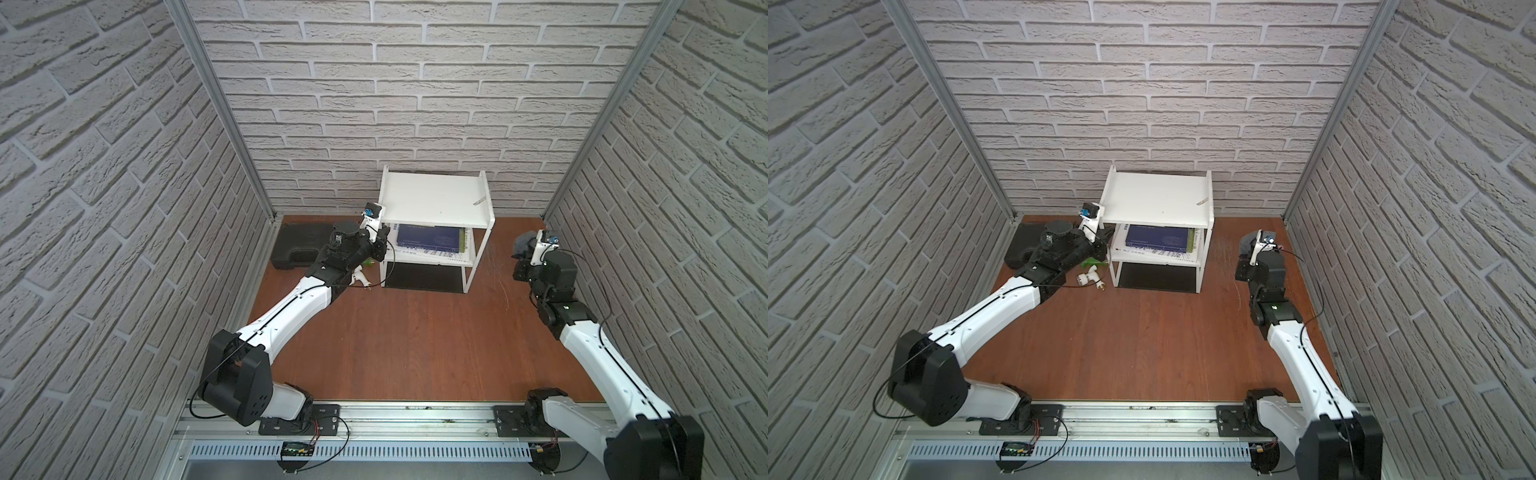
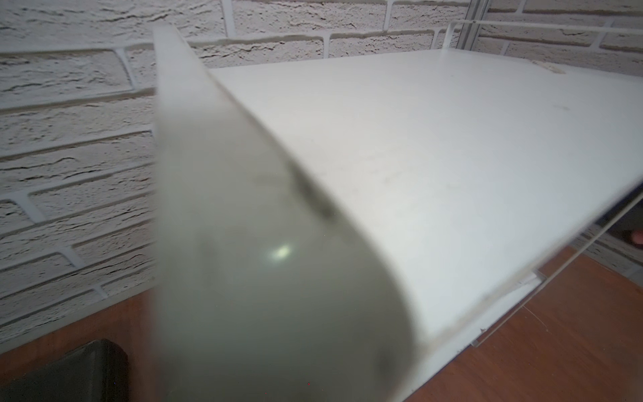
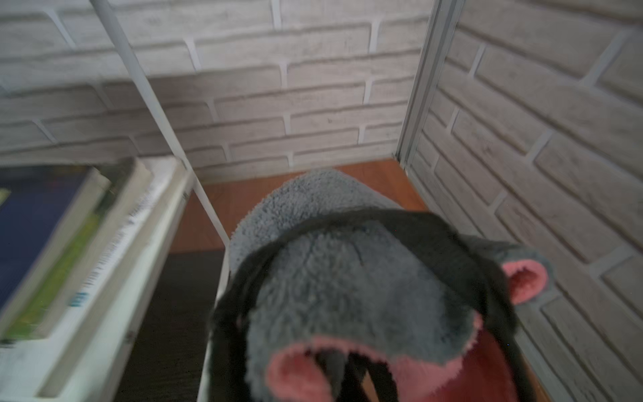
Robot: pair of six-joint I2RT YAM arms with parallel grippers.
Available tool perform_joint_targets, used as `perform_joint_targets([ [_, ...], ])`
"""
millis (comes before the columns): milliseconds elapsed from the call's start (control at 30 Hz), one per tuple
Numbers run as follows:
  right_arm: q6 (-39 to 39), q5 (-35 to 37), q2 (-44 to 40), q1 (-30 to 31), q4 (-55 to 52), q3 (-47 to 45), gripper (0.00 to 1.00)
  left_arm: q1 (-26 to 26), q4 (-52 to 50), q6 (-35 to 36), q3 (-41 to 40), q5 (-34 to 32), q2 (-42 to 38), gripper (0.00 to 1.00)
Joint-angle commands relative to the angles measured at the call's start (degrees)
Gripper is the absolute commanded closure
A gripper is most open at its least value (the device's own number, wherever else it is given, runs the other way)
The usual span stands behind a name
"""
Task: Wipe the bookshelf clean with a cloth
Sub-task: Adjust the shelf at the center of the board, then place the cleaning item at the center of the board.
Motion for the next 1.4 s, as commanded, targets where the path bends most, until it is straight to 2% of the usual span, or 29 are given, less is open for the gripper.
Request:
perform_joint_targets([
  [0, 1.0, -2.3, 7.7, -0.5, 2.7, 1.7, 0.97, 1.5, -4.0, -2.8, -2.0, -0.9, -2.9, 0.82],
  [200, 3.1, -1.6, 16.1, -1.5, 3.2, 3.7, 0.91, 0.3, -4.4, -6.3, -3.4, 3.4, -5.7, 0.89],
  [367, 8.8, 1.6, 16.2, -3.9, 4.4, 0.2, 0.91, -0.8, -4.7, -8.2, -3.7, 5.4, -7.2, 0.91],
  [500, 13.0, 1.7, 15.1, -6.5, 5.4, -2.8, 0.87, -1.6, -4.9, -9.1, -4.4, 5.9, -9.0, 0.88],
  [533, 12.9, 0.5, 15.0, -6.9, 5.7, -3.1, 0.84, -1.6, -5.0, -8.9, -4.6, 5.8, -9.2, 0.85],
  [600, 12.2, -1.3, 14.7, -7.1, 6.1, -3.2, 0.69, -1.6, -6.5, -7.6, -4.5, 4.0, -9.8, 0.75],
  [667, 12.0, -2.0, 14.1, -7.2, 5.8, -3.1, 0.47, -1.2, -9.2, -6.5, -4.6, 0.8, -10.7, 0.55],
  [733, 12.5, -1.6, 12.9, -7.3, 6.0, -3.6, 0.32, -0.3, -10.2, -6.1, -6.1, -2.3, -12.8, 0.41],
  [800, 13.4, -0.9, 11.3, -7.4, 7.3, -4.7, 0.18, 0.9, -9.9, -6.1, -9.1, -5.7, -15.9, 0.32],
  [867, 15.7, 2.7, 9.2, -7.5, 8.2, -5.7, 0.01, 2.6, -9.7, -6.5, -13.7, -11.6, -20.1, 0.26],
  [1033, 18.7, 16.6, 4.7, -7.5, 10.2, -8.2, 0.0, 9.4, -10.0, -10.2, -23.2, -22.1, -28.3, 0.17],
  [1133, 18.2, 22.2, 3.4, -7.6, 13.0, -11.0, 0.0, 14.5, -10.2, -12.6, -27.7, -27.9, -29.6, 0.03],
  [1233, 18.8, 24.7, 4.3, -7.6, 14.8, -13.1, 0.0, 20.1, -6.7, -13.4, -32.0, -30.2, -27.3, 0.02],
  [1367, 17.2, 21.5, 8.3, -7.5, 16.0, -13.8, 0.0, 25.5, 1.6, -13.9, -35.3, -29.5, -19.7, 0.02],
])
